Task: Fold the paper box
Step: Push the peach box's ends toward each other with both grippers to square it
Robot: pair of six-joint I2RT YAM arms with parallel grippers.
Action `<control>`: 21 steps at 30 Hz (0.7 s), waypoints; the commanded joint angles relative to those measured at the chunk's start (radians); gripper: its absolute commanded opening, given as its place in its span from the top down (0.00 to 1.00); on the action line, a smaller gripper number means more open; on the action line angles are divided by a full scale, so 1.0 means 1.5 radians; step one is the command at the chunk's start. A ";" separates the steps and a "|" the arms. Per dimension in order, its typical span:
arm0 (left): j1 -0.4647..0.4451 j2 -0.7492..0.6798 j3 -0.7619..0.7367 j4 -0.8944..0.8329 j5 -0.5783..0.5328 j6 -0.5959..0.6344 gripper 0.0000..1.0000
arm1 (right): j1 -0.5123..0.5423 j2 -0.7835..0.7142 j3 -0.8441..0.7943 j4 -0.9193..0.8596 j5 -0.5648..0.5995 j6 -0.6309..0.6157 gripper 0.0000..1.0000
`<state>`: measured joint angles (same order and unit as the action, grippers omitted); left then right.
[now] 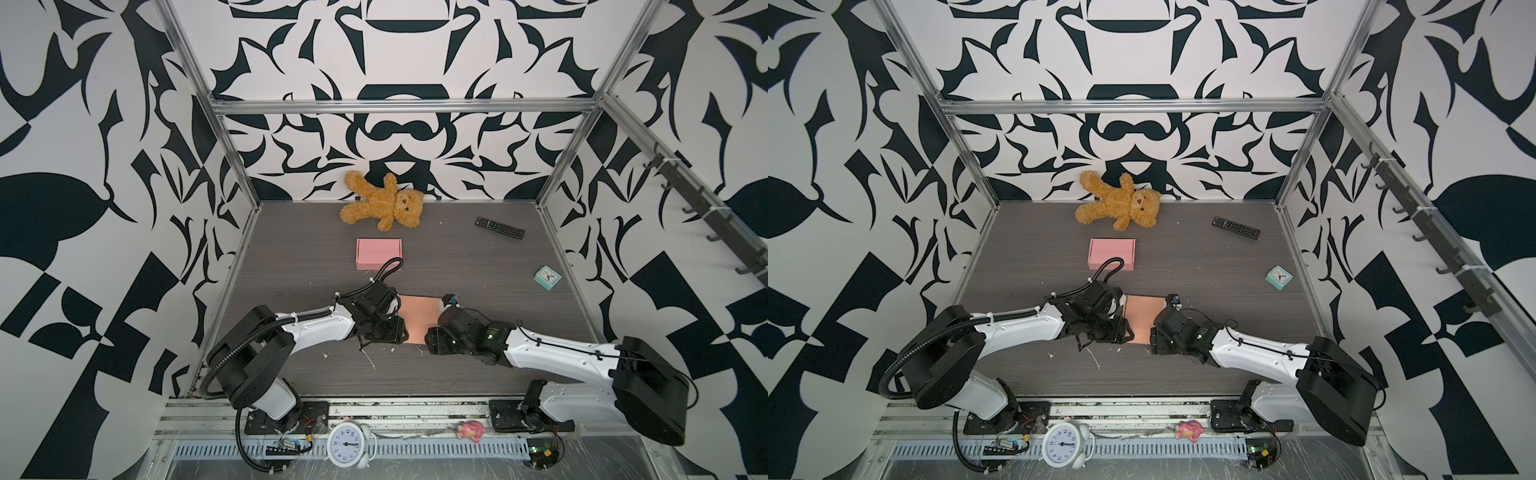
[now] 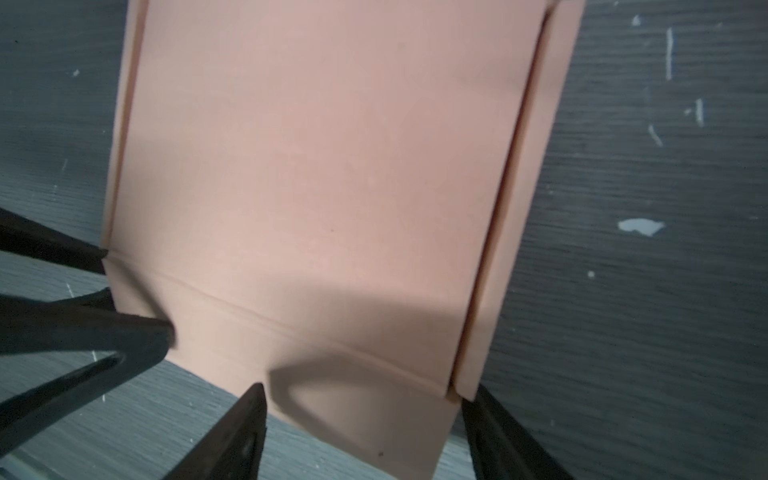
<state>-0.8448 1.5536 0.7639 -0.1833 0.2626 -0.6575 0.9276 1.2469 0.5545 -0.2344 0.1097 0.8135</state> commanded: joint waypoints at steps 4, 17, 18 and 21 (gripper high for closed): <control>-0.002 0.009 0.018 -0.009 -0.027 0.002 0.52 | 0.004 -0.007 0.012 -0.002 0.043 -0.002 0.24; -0.002 0.021 0.021 0.003 -0.039 -0.010 0.57 | 0.003 0.012 0.009 0.012 0.079 -0.003 0.26; -0.002 0.022 0.024 0.000 -0.039 -0.009 0.57 | 0.004 0.012 0.010 0.011 0.080 -0.002 0.26; -0.002 0.016 0.022 -0.006 -0.041 -0.009 0.57 | 0.004 0.005 0.010 0.008 0.090 -0.002 0.27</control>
<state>-0.8448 1.5692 0.7753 -0.1734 0.2211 -0.6624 0.9276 1.2648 0.5541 -0.2264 0.2024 0.8108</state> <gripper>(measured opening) 0.430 0.736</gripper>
